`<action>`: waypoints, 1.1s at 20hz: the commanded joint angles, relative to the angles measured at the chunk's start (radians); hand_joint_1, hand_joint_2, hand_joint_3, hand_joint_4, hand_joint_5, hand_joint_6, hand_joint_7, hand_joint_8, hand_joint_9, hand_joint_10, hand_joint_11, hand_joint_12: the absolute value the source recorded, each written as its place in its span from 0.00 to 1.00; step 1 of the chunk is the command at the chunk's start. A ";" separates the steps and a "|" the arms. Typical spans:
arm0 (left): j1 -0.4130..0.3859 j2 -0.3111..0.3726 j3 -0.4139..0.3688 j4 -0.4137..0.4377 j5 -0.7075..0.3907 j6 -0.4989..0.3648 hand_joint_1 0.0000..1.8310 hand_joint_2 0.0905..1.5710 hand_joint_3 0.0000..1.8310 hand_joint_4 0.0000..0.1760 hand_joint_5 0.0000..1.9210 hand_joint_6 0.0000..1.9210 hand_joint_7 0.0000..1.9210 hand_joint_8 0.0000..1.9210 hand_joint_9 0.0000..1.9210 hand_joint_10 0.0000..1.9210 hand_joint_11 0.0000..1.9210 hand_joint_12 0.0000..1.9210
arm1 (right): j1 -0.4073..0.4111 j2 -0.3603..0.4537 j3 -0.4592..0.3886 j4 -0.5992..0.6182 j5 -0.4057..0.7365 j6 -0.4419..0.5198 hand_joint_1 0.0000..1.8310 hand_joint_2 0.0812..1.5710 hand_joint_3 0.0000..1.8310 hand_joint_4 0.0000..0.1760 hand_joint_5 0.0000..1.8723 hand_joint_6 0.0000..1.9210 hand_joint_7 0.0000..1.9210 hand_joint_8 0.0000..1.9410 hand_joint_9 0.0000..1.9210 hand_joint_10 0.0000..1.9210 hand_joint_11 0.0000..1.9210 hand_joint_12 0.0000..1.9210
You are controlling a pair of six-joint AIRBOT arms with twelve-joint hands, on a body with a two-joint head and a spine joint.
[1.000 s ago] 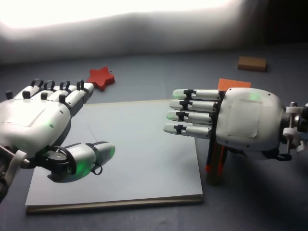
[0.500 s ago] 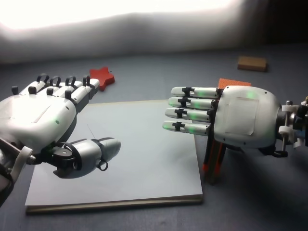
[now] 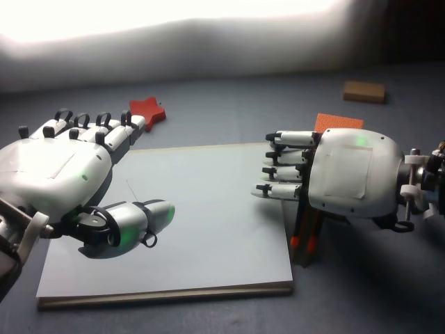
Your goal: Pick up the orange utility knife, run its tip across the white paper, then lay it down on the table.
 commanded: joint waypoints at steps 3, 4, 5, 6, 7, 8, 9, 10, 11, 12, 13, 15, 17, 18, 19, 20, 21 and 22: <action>-0.014 -0.001 0.003 0.069 -0.073 0.002 0.11 0.76 0.00 0.33 0.00 0.00 0.06 0.00 0.08 0.00 0.00 0.28 | 0.004 0.002 0.002 0.028 0.094 0.000 0.64 0.67 0.00 0.00 0.21 0.39 0.20 0.51 0.16 0.61 0.00 0.83; -0.014 -0.001 0.003 0.069 -0.073 0.002 0.11 0.76 0.00 0.33 0.00 0.00 0.06 0.00 0.08 0.00 0.00 0.28 | 0.003 0.002 0.002 0.028 0.094 0.000 0.64 0.67 0.00 0.00 0.21 0.39 0.20 0.51 0.16 0.61 0.00 0.83; -0.014 -0.002 0.003 0.069 -0.073 0.002 0.12 0.76 0.00 0.32 0.00 0.00 0.06 0.00 0.09 0.00 0.00 0.29 | 0.001 0.002 0.002 0.028 0.093 0.001 0.62 0.67 0.00 0.00 0.21 0.51 0.19 0.66 0.14 0.74 0.02 0.91; -0.014 -0.002 0.003 0.069 -0.073 0.002 0.11 0.76 0.00 0.30 0.00 0.00 0.06 0.00 0.09 0.00 0.00 0.30 | -0.001 0.001 0.002 0.028 0.093 0.002 0.58 0.76 0.02 0.00 0.33 0.70 0.20 0.80 0.14 0.88 0.05 0.98; -0.014 -0.002 0.004 0.069 -0.073 0.002 0.11 0.76 0.00 0.30 0.00 0.00 0.06 0.00 0.09 0.00 0.00 0.33 | -0.002 0.001 0.002 0.028 0.093 0.004 0.59 0.77 0.01 0.00 0.37 0.72 0.23 0.88 0.16 0.97 0.08 1.00; -0.015 -0.002 0.004 0.068 -0.073 0.002 0.10 0.76 0.00 0.31 0.00 0.00 0.06 0.00 0.09 0.00 0.00 0.33 | -0.002 0.001 0.002 0.028 0.093 0.005 0.59 0.77 0.00 0.00 0.39 0.72 0.26 0.96 0.21 0.99 0.11 1.00; -0.015 -0.002 0.005 0.068 -0.073 0.002 0.11 0.76 0.00 0.34 0.00 0.00 0.07 0.00 0.09 0.00 0.00 0.33 | -0.001 0.001 0.002 0.028 0.093 0.005 0.65 0.67 0.00 0.00 0.31 0.91 0.31 0.99 0.28 1.00 0.18 1.00; -0.016 -0.003 0.006 0.068 -0.074 0.002 0.11 0.76 0.00 0.32 0.00 0.00 0.06 0.00 0.09 0.00 0.00 0.32 | -0.001 0.001 0.002 0.028 0.093 0.006 0.67 0.64 0.00 0.00 0.30 0.98 0.34 1.00 0.33 1.00 0.23 1.00; -0.016 -0.003 0.007 0.068 -0.075 0.002 0.11 0.76 0.00 0.34 0.00 0.00 0.06 0.00 0.09 0.00 0.00 0.33 | -0.001 0.001 0.002 0.028 0.093 0.006 0.67 0.63 0.00 0.00 0.31 0.99 0.39 1.00 0.39 1.00 0.30 1.00; -0.016 -0.003 0.007 0.068 -0.075 0.002 0.11 0.76 0.00 0.34 0.00 0.00 0.06 0.00 0.10 0.00 0.00 0.34 | -0.002 0.001 0.002 0.028 0.093 0.006 0.67 0.62 0.00 0.00 0.33 1.00 0.42 1.00 0.43 1.00 0.36 1.00; -0.016 -0.004 0.008 0.068 -0.075 0.002 0.11 0.76 0.00 0.34 0.01 0.00 0.06 0.00 0.10 0.00 0.00 0.34 | -0.003 0.000 0.002 0.028 0.094 0.006 0.67 0.60 0.00 0.00 0.39 1.00 0.50 1.00 0.53 1.00 0.50 1.00; -0.017 -0.004 0.008 0.067 -0.076 0.002 0.11 0.76 0.00 0.37 0.00 0.00 0.06 0.00 0.10 0.00 0.00 0.35 | -0.004 0.000 0.002 0.028 0.095 0.006 0.63 0.64 0.07 0.00 0.48 0.67 0.69 1.00 0.78 1.00 0.82 1.00; -0.018 -0.005 0.008 0.063 -0.076 0.002 0.11 0.77 0.00 0.38 0.00 0.00 0.05 0.00 0.10 0.00 0.00 0.35 | -0.004 0.000 0.002 0.028 0.096 0.006 0.63 0.60 0.15 0.00 0.52 0.57 0.75 1.00 0.84 1.00 0.87 1.00; -0.020 -0.005 0.008 0.062 -0.076 0.003 0.11 0.76 0.00 0.38 0.00 0.00 0.05 0.00 0.09 0.00 0.00 0.36 | -0.004 0.000 0.002 0.028 0.097 0.005 0.63 0.54 0.30 0.00 0.50 0.65 0.77 1.00 0.86 1.00 0.88 1.00; -0.022 -0.005 0.008 0.059 -0.076 0.006 0.10 0.77 0.00 0.36 0.00 0.00 0.05 0.00 0.09 0.00 0.00 0.36 | -0.004 -0.001 0.002 0.028 0.100 0.005 0.78 0.63 0.18 0.00 0.62 0.93 0.78 1.00 0.86 1.00 0.89 1.00; -0.024 -0.006 0.008 0.056 -0.077 0.008 0.11 0.76 0.00 0.35 0.00 0.00 0.06 0.00 0.10 0.00 0.00 0.38 | -0.004 -0.001 0.002 0.028 0.102 0.005 0.85 0.70 0.10 0.00 0.72 0.99 0.80 1.00 0.88 1.00 0.91 1.00; -0.026 -0.007 0.008 0.055 -0.077 0.010 0.11 0.76 0.00 0.34 0.00 0.00 0.05 0.00 0.10 0.00 0.00 0.38 | -0.004 -0.001 0.002 0.028 0.103 0.005 0.88 0.74 0.06 0.09 0.76 1.00 0.82 1.00 0.89 1.00 0.91 1.00; -0.026 -0.007 0.009 0.055 -0.077 0.010 0.11 0.76 0.00 0.36 0.00 0.00 0.06 0.00 0.10 0.00 0.00 0.41 | -0.004 0.000 0.002 0.028 0.103 0.005 0.88 0.75 0.05 0.19 0.74 1.00 0.81 1.00 0.89 1.00 0.91 1.00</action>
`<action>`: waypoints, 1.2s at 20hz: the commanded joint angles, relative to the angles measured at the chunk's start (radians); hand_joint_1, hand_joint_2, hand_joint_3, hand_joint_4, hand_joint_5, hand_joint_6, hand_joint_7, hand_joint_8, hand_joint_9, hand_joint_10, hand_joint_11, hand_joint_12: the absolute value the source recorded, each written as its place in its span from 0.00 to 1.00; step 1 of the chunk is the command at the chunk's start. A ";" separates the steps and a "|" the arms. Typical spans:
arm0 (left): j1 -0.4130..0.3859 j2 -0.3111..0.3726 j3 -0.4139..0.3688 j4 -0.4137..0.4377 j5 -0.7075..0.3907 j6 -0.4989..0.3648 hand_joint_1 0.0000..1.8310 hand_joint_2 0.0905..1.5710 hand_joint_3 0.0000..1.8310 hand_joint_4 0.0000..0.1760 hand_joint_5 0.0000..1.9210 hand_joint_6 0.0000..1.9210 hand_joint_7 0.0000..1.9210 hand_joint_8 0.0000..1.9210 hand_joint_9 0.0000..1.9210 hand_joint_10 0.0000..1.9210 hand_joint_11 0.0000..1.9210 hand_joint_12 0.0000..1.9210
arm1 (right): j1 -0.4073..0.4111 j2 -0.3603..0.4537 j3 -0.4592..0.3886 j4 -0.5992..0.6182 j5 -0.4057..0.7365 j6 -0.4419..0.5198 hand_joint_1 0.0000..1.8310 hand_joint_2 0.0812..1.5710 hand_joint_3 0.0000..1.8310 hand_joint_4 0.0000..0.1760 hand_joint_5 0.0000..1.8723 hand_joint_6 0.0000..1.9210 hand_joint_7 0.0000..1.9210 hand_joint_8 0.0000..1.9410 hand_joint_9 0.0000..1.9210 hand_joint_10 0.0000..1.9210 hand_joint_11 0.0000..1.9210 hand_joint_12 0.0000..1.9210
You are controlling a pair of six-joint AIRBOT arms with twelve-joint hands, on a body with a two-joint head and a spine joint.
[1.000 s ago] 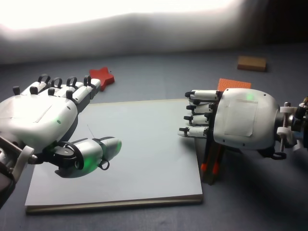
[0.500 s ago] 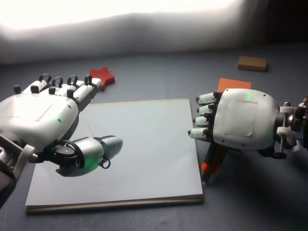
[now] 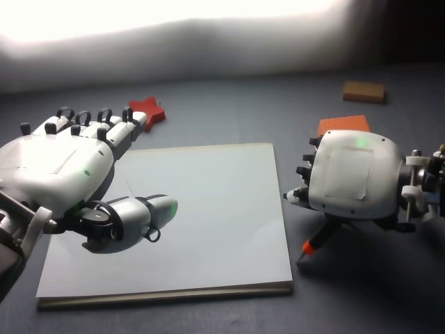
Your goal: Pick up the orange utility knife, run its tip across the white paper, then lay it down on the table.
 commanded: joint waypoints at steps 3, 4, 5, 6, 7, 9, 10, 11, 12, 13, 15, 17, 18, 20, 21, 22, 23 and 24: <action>-0.010 0.001 0.004 0.066 -0.074 0.001 0.10 0.76 0.00 0.38 0.00 0.00 0.06 0.00 0.10 0.00 0.00 0.41 | 0.012 0.001 0.002 0.021 0.082 -0.007 0.89 0.75 0.04 0.24 0.72 1.00 0.80 1.00 0.87 1.00 0.90 1.00; -0.010 0.001 0.004 0.066 -0.074 0.001 0.11 0.76 0.00 0.39 0.00 0.00 0.06 0.00 0.10 0.00 0.00 0.41 | 0.016 0.004 0.002 0.021 0.082 -0.007 0.89 0.75 0.04 0.24 0.71 1.00 0.79 1.00 0.87 1.00 0.90 1.00; -0.010 0.001 0.004 0.066 -0.074 0.001 0.11 0.76 0.00 0.40 0.00 0.00 0.06 0.00 0.10 0.00 0.00 0.42 | 0.021 0.007 0.002 0.021 0.081 -0.006 0.89 0.75 0.04 0.25 0.71 1.00 0.79 1.00 0.86 1.00 0.89 1.00; -0.010 0.001 0.004 0.066 -0.074 0.002 0.12 0.76 0.00 0.40 0.00 0.00 0.06 0.00 0.11 0.00 0.00 0.43 | 0.025 0.011 0.002 0.021 0.081 -0.003 0.89 0.75 0.04 0.25 0.71 1.00 0.79 1.00 0.86 1.00 0.89 1.00; -0.010 0.001 0.005 0.066 -0.074 0.002 0.11 0.77 0.00 0.39 0.00 0.00 0.06 0.00 0.10 0.00 0.00 0.42 | 0.031 0.015 0.002 0.021 0.080 0.002 0.89 0.75 0.04 0.25 0.71 1.00 0.79 1.00 0.86 1.00 0.89 1.00; -0.011 0.001 0.006 0.064 -0.074 0.003 0.08 0.77 0.00 0.38 0.00 0.00 0.05 0.00 0.11 0.00 0.00 0.43 | 0.050 0.026 0.002 0.021 0.073 0.016 0.89 0.75 0.04 0.27 0.72 1.00 0.79 1.00 0.86 1.00 0.89 1.00; -0.011 0.000 0.006 0.061 -0.074 0.004 0.08 0.77 0.00 0.38 0.00 0.00 0.05 0.00 0.11 0.00 0.00 0.43 | 0.056 0.029 0.002 0.021 0.073 0.019 0.89 0.75 0.03 0.28 0.71 1.00 0.79 1.00 0.86 1.00 0.89 1.00; -0.013 0.000 0.007 0.056 -0.074 0.008 0.08 0.77 0.00 0.38 0.00 0.00 0.05 0.00 0.10 0.00 0.00 0.43 | 0.067 0.036 0.001 0.020 0.073 0.022 0.88 0.75 0.03 0.30 0.71 1.00 0.78 1.00 0.86 1.00 0.88 1.00; -0.013 0.000 0.007 0.054 -0.074 0.009 0.09 0.77 0.00 0.38 0.00 0.00 0.05 0.00 0.10 0.00 0.00 0.43 | 0.075 0.043 -0.001 0.014 0.073 0.031 0.88 0.76 0.03 0.30 0.71 1.00 0.78 1.00 0.86 1.00 0.88 1.00; -0.014 0.000 0.007 0.054 -0.074 0.009 0.09 0.77 0.00 0.40 0.00 0.00 0.05 0.00 0.10 0.00 0.00 0.42 | 0.081 0.049 -0.003 -0.001 0.073 0.050 0.88 0.76 0.03 0.32 0.70 1.00 0.78 1.00 0.85 1.00 0.88 1.00; -0.014 0.000 0.008 0.054 -0.074 0.009 0.08 0.77 0.00 0.40 0.00 0.00 0.05 0.00 0.10 0.00 0.00 0.44 | 0.098 0.068 -0.022 -0.013 0.060 0.103 0.89 0.75 0.03 0.37 0.69 1.00 0.78 1.00 0.85 1.00 0.87 1.00; -0.014 -0.001 0.008 0.054 -0.074 0.010 0.09 0.77 0.00 0.38 0.00 0.00 0.05 0.00 0.10 0.00 0.00 0.43 | 0.109 0.086 -0.051 -0.013 0.032 0.180 0.88 0.76 0.03 0.40 0.69 1.00 0.78 1.00 0.85 1.00 0.87 1.00; -0.014 -0.001 0.008 0.054 -0.074 0.011 0.09 0.77 0.00 0.39 0.00 0.00 0.06 0.00 0.10 0.00 0.00 0.44 | 0.116 0.095 -0.066 -0.013 0.013 0.239 0.88 0.75 0.03 0.40 0.69 1.00 0.78 1.00 0.85 1.00 0.87 1.00; -0.013 -0.001 0.009 0.054 -0.074 0.012 0.09 0.77 0.00 0.37 0.00 0.00 0.06 0.00 0.11 0.00 0.00 0.44 | 0.139 0.113 -0.091 -0.013 -0.056 0.300 0.88 0.76 0.03 0.48 0.69 1.00 0.78 1.00 0.85 1.00 0.88 1.00; -0.013 -0.001 0.009 0.054 -0.074 0.013 0.10 0.77 0.00 0.37 0.00 0.00 0.06 0.00 0.11 0.00 0.00 0.44 | 0.150 0.118 -0.096 -0.013 -0.084 0.304 0.88 0.76 0.03 0.52 0.68 1.00 0.78 1.00 0.85 1.00 0.88 1.00; -0.013 -0.002 0.009 0.054 -0.074 0.014 0.09 0.77 0.00 0.37 0.00 0.00 0.05 0.00 0.10 0.00 0.00 0.44 | 0.162 0.119 -0.098 -0.013 -0.105 0.308 0.88 0.76 0.02 0.57 0.68 1.00 0.78 1.00 0.85 1.00 0.87 1.00; -0.013 -0.003 0.009 0.052 -0.074 0.014 0.09 0.77 0.00 0.37 0.00 0.00 0.05 0.00 0.10 0.00 0.00 0.43 | 0.185 0.116 -0.098 -0.014 -0.146 0.312 0.87 0.76 0.02 0.62 0.68 1.00 0.78 1.00 0.85 1.00 0.87 1.00; -0.013 -0.004 0.010 0.051 -0.074 0.014 0.09 0.77 0.00 0.35 0.00 0.00 0.05 0.00 0.11 0.00 0.00 0.45 | 0.215 0.110 -0.098 -0.040 -0.200 0.324 0.87 0.76 0.02 0.68 0.67 1.00 0.78 1.00 0.85 1.00 0.88 1.00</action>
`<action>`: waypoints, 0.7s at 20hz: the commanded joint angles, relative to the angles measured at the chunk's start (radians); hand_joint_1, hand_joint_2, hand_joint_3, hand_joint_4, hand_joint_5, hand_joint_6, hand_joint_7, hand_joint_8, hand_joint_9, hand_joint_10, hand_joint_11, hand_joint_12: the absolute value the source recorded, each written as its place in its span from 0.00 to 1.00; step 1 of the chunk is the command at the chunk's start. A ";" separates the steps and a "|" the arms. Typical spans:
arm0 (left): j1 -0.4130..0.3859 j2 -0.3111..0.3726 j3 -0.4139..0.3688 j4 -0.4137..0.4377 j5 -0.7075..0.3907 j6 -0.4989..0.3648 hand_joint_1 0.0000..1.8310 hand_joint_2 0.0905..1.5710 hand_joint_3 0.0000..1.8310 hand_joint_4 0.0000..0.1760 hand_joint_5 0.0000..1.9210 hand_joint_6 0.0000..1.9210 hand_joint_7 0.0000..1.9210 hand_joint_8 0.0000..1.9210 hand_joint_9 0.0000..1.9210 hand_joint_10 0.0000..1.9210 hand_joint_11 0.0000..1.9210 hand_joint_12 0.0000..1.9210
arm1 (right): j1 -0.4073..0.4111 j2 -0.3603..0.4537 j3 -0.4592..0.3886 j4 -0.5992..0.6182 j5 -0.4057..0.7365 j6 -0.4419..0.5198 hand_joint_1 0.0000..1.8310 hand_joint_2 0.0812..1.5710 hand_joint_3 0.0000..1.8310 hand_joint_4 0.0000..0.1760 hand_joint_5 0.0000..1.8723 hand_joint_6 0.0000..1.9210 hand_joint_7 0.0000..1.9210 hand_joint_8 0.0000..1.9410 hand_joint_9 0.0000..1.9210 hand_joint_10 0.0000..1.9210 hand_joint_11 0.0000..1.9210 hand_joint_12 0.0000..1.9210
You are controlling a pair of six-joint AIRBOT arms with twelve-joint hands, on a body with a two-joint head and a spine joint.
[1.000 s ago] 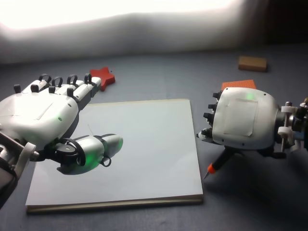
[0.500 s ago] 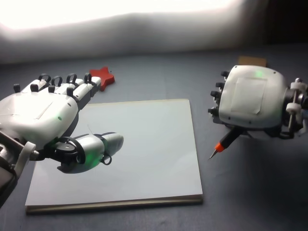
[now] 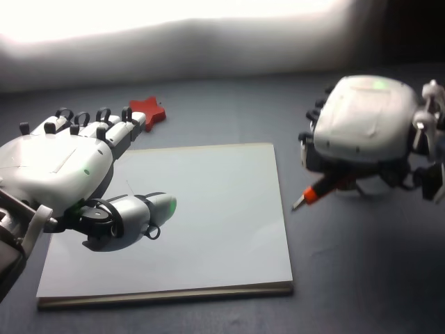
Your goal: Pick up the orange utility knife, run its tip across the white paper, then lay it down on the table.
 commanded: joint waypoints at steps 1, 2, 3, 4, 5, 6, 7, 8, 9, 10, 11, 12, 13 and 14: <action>-0.010 0.000 0.005 0.066 -0.070 0.006 0.08 0.78 0.00 0.37 0.00 0.00 0.05 0.00 0.11 0.00 0.00 0.45 | 0.045 -0.007 -0.001 -0.079 0.024 0.080 0.86 0.77 0.02 0.72 0.67 1.00 0.78 1.00 0.85 1.00 0.87 1.00; -0.010 0.000 0.006 0.066 -0.070 0.006 0.08 0.78 0.00 0.38 0.00 0.00 0.05 0.00 0.11 0.00 0.00 0.45 | 0.084 -0.022 0.006 -0.208 0.001 0.204 0.86 0.77 0.02 0.77 0.67 1.00 0.78 1.00 0.85 1.00 0.87 1.00; -0.010 0.000 0.006 0.066 -0.070 0.006 0.09 0.78 0.00 0.37 0.00 0.00 0.06 0.00 0.12 0.00 0.00 0.46 | 0.109 -0.038 0.015 -0.290 -0.004 0.271 0.86 0.78 0.02 0.84 0.65 1.00 0.77 1.00 0.84 1.00 0.87 1.00; -0.010 0.000 0.006 0.066 -0.070 0.006 0.09 0.78 0.00 0.35 0.00 0.00 0.06 0.00 0.11 0.00 0.00 0.47 | 0.141 -0.067 0.032 -0.453 -0.010 0.391 0.85 0.78 0.02 0.91 0.65 1.00 0.76 1.00 0.84 1.00 0.86 1.00; -0.010 0.000 0.006 0.066 -0.070 0.006 0.09 0.78 0.00 0.35 0.00 0.00 0.06 0.00 0.11 0.00 0.00 0.46 | 0.153 -0.085 0.043 -0.532 -0.011 0.424 0.86 0.78 0.02 0.96 0.64 1.00 0.76 1.00 0.83 1.00 0.86 1.00; -0.010 0.000 0.006 0.066 -0.070 0.006 0.08 0.78 0.00 0.37 0.00 0.00 0.05 0.00 0.11 0.00 0.00 0.46 | 0.159 -0.101 0.054 -0.594 -0.011 0.451 0.85 0.78 0.02 0.99 0.63 1.00 0.76 1.00 0.83 1.00 0.86 1.00; -0.010 0.000 0.006 0.066 -0.070 0.006 0.08 0.77 0.00 0.39 0.00 0.00 0.05 0.00 0.11 0.00 0.00 0.47 | 0.161 -0.126 0.070 -0.696 -0.015 0.509 0.85 0.78 0.02 1.00 0.64 1.00 0.77 1.00 0.83 1.00 0.86 1.00; -0.010 0.000 0.006 0.066 -0.070 0.006 0.08 0.77 0.00 0.38 0.00 0.00 0.06 0.00 0.12 0.00 0.00 0.47 | 0.154 -0.143 0.083 -0.762 -0.016 0.528 0.85 0.78 0.02 1.00 0.64 1.00 0.77 1.00 0.83 1.00 0.86 1.00; -0.010 0.000 0.006 0.066 -0.070 0.006 0.09 0.78 0.00 0.37 0.00 0.00 0.06 0.00 0.12 0.00 0.00 0.48 | 0.148 -0.152 0.089 -0.787 -0.016 0.533 0.85 0.78 0.02 1.00 0.65 1.00 0.77 1.00 0.83 1.00 0.86 1.00; -0.010 0.000 0.006 0.066 -0.070 0.006 0.09 0.78 0.00 0.36 0.00 0.00 0.06 0.00 0.12 0.00 0.00 0.48 | 0.142 -0.163 0.096 -0.810 -0.016 0.534 0.85 0.78 0.02 1.00 0.65 1.00 0.77 1.00 0.84 1.00 0.86 1.00; -0.010 0.000 0.006 0.065 -0.070 0.006 0.09 0.78 0.00 0.36 0.00 0.00 0.06 0.00 0.12 0.00 0.00 0.46 | 0.136 -0.174 0.105 -0.838 -0.016 0.535 0.84 0.79 0.02 1.00 0.65 1.00 0.77 1.00 0.84 1.00 0.86 1.00; -0.010 0.000 0.007 0.065 -0.070 0.006 0.08 0.77 0.00 0.36 0.00 0.00 0.06 0.00 0.12 0.00 0.00 0.46 | 0.134 -0.188 0.117 -0.848 -0.017 0.535 0.84 0.78 0.02 1.00 0.64 1.00 0.77 1.00 0.84 1.00 0.86 1.00; -0.010 0.000 0.007 0.065 -0.070 0.006 0.08 0.77 0.00 0.37 0.00 0.00 0.06 0.00 0.12 0.00 0.00 0.46 | 0.133 -0.225 0.150 -0.894 -0.025 0.534 0.84 0.78 0.02 1.00 0.63 1.00 0.77 1.00 0.84 1.00 0.86 1.00; -0.010 0.000 0.008 0.065 -0.070 0.006 0.08 0.77 0.00 0.37 0.00 0.00 0.06 0.00 0.12 0.00 0.00 0.46 | 0.133 -0.240 0.162 -0.907 -0.028 0.534 0.84 0.78 0.02 1.00 0.63 1.00 0.77 1.00 0.84 1.00 0.86 1.00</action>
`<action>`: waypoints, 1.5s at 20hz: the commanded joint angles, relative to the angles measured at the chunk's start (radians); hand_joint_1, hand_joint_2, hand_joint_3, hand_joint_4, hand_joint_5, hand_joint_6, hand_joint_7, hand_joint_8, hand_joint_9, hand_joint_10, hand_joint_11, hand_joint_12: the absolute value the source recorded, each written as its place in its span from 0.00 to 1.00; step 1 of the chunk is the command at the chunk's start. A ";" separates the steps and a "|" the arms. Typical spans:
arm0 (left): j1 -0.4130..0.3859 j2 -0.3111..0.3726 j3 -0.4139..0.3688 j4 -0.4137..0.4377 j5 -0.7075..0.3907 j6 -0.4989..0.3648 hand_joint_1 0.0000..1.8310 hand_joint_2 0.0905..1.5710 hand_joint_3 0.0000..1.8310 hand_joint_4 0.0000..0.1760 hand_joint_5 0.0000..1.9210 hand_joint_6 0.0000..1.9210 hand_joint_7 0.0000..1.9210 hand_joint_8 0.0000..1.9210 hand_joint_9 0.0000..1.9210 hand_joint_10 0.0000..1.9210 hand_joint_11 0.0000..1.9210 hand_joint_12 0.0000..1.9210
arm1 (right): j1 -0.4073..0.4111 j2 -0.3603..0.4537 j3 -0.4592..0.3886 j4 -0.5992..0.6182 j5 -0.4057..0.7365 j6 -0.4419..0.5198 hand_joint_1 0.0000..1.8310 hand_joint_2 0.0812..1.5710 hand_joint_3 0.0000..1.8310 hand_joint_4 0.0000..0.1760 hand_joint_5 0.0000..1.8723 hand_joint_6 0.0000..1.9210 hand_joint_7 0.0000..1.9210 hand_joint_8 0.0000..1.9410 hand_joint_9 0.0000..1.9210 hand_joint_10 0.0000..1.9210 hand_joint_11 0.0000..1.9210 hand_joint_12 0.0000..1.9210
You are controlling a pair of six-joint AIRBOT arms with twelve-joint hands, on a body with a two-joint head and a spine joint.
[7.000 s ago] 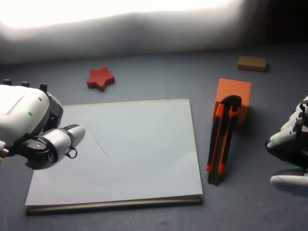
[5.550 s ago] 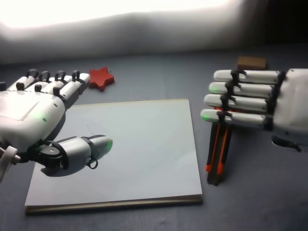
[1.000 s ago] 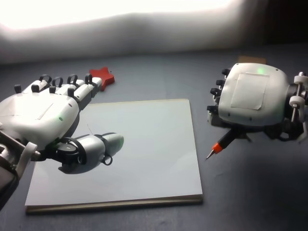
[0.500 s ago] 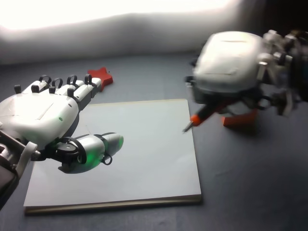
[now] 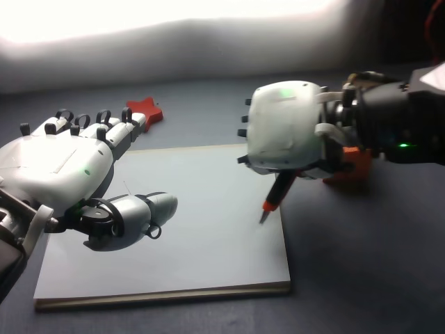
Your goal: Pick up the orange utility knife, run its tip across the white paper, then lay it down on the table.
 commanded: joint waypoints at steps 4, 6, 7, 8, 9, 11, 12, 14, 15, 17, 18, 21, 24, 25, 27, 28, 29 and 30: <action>-0.010 0.002 0.005 0.062 -0.071 0.003 0.09 0.78 0.00 0.34 0.00 0.00 0.06 0.00 0.12 0.00 0.00 0.45 | 0.012 -0.054 0.039 -0.020 0.006 -0.027 0.84 0.78 0.01 1.00 0.64 1.00 0.77 1.00 0.83 1.00 0.86 1.00; -0.011 0.002 0.006 0.059 -0.071 0.007 0.10 0.77 0.00 0.36 0.00 0.00 0.07 0.00 0.12 0.00 0.00 0.45 | 0.013 -0.079 0.055 -0.057 0.007 -0.027 0.84 0.78 0.01 1.00 0.64 1.00 0.77 1.00 0.83 1.00 0.86 1.00; -0.011 0.002 0.006 0.059 -0.071 0.007 0.10 0.78 0.00 0.36 0.00 0.00 0.06 0.00 0.12 0.00 0.00 0.44 | 0.013 -0.093 0.063 -0.076 0.011 -0.025 0.85 0.77 0.01 1.00 0.63 1.00 0.77 1.00 0.83 1.00 0.86 1.00; -0.011 0.002 0.006 0.059 -0.071 0.007 0.09 0.78 0.00 0.36 0.00 0.00 0.06 0.00 0.12 0.00 0.00 0.44 | 0.012 -0.102 0.067 -0.086 0.012 -0.025 0.84 0.78 0.01 1.00 0.63 1.00 0.76 1.00 0.83 1.00 0.86 1.00; -0.011 0.002 0.006 0.059 -0.071 0.007 0.08 0.78 0.00 0.33 0.00 0.00 0.07 0.00 0.12 0.00 0.00 0.46 | 0.012 -0.110 0.071 -0.095 0.015 -0.025 0.84 0.78 0.01 1.00 0.61 1.00 0.76 1.00 0.83 1.00 0.86 1.00; -0.011 0.001 0.007 0.059 -0.071 0.007 0.10 0.77 0.00 0.35 0.01 0.00 0.07 0.00 0.13 0.00 0.00 0.47 | 0.016 -0.129 0.080 -0.104 0.016 -0.025 0.84 0.77 0.01 1.00 0.62 1.00 0.76 1.00 0.83 1.00 0.85 1.00; -0.011 -0.001 0.007 0.059 -0.071 0.008 0.10 0.77 0.00 0.36 0.00 0.00 0.06 0.00 0.12 0.00 0.00 0.46 | 0.017 -0.135 0.082 -0.108 0.016 -0.025 0.85 0.77 0.01 1.00 0.64 1.00 0.76 1.00 0.83 1.00 0.85 1.00; -0.010 -0.002 0.008 0.059 -0.071 0.008 0.11 0.77 0.00 0.37 0.00 0.00 0.07 0.00 0.12 0.00 0.00 0.46 | 0.019 -0.145 0.083 -0.108 0.015 -0.026 0.84 0.78 0.01 1.00 0.64 1.00 0.77 1.00 0.83 1.00 0.86 1.00; -0.010 -0.002 0.008 0.059 -0.071 0.008 0.09 0.77 0.00 0.37 0.00 0.00 0.07 0.00 0.12 0.00 0.00 0.46 | 0.021 -0.151 0.083 -0.108 0.015 -0.029 0.84 0.78 0.01 1.00 0.65 1.00 0.77 1.00 0.83 1.00 0.86 1.00; -0.010 -0.002 0.010 0.059 -0.071 0.008 0.09 0.77 0.00 0.37 0.00 0.00 0.08 0.00 0.13 0.01 0.00 0.47 | 0.021 -0.156 0.083 -0.108 0.016 -0.039 0.84 0.78 0.01 1.00 0.64 1.00 0.77 1.00 0.83 1.00 0.86 1.00; -0.010 -0.002 0.011 0.059 -0.071 0.008 0.10 0.77 0.00 0.35 0.01 0.00 0.08 0.00 0.13 0.00 0.00 0.47 | 0.019 -0.156 0.083 -0.109 0.019 -0.048 0.84 0.78 0.01 1.00 0.65 1.00 0.77 1.00 0.83 1.00 0.86 1.00; -0.008 -0.002 0.013 0.059 -0.071 0.008 0.09 0.77 0.00 0.34 0.01 0.00 0.07 0.00 0.12 0.00 0.00 0.46 | 0.015 -0.159 0.083 -0.109 0.026 -0.082 0.84 0.78 0.01 1.00 0.65 1.00 0.76 1.00 0.83 1.00 0.86 1.00; -0.008 -0.002 0.014 0.059 -0.071 0.008 0.08 0.78 0.00 0.33 0.00 0.00 0.06 0.00 0.12 0.00 0.00 0.44 | 0.004 -0.168 0.102 -0.109 0.028 -0.099 0.84 0.78 0.01 1.00 0.65 1.00 0.76 1.00 0.83 1.00 0.86 1.00; -0.007 -0.002 0.014 0.059 -0.071 0.008 0.08 0.78 0.00 0.33 0.00 0.00 0.06 0.00 0.12 0.00 0.00 0.44 | -0.001 -0.171 0.112 -0.109 0.028 -0.102 0.84 0.78 0.01 1.00 0.65 1.00 0.76 1.00 0.83 1.00 0.86 1.00; -0.006 -0.002 0.014 0.059 -0.071 0.008 0.09 0.78 0.00 0.32 0.00 0.00 0.06 0.00 0.11 0.00 0.00 0.43 | -0.008 -0.174 0.126 -0.109 0.029 -0.109 0.84 0.78 0.00 1.00 0.64 1.00 0.76 1.00 0.83 1.00 0.86 1.00; -0.006 -0.002 0.014 0.059 -0.071 0.008 0.08 0.78 0.00 0.33 0.01 0.00 0.07 0.00 0.12 0.00 0.00 0.44 | -0.011 -0.174 0.135 -0.109 0.032 -0.113 0.84 0.78 0.00 1.00 0.64 1.00 0.75 1.00 0.82 1.00 0.85 1.00; -0.006 -0.002 0.014 0.059 -0.071 0.008 0.07 0.78 0.00 0.35 0.00 0.00 0.07 0.00 0.11 0.00 0.00 0.42 | -0.013 -0.175 0.143 -0.109 0.035 -0.114 0.84 0.77 0.00 1.00 0.64 1.00 0.75 1.00 0.82 1.00 0.85 1.00; -0.005 -0.002 0.014 0.059 -0.071 0.008 0.08 0.78 0.00 0.33 0.00 0.00 0.06 0.00 0.11 0.00 0.00 0.43 | -0.016 -0.176 0.153 -0.109 0.036 -0.114 0.84 0.77 0.00 1.00 0.65 1.00 0.75 1.00 0.83 1.00 0.86 1.00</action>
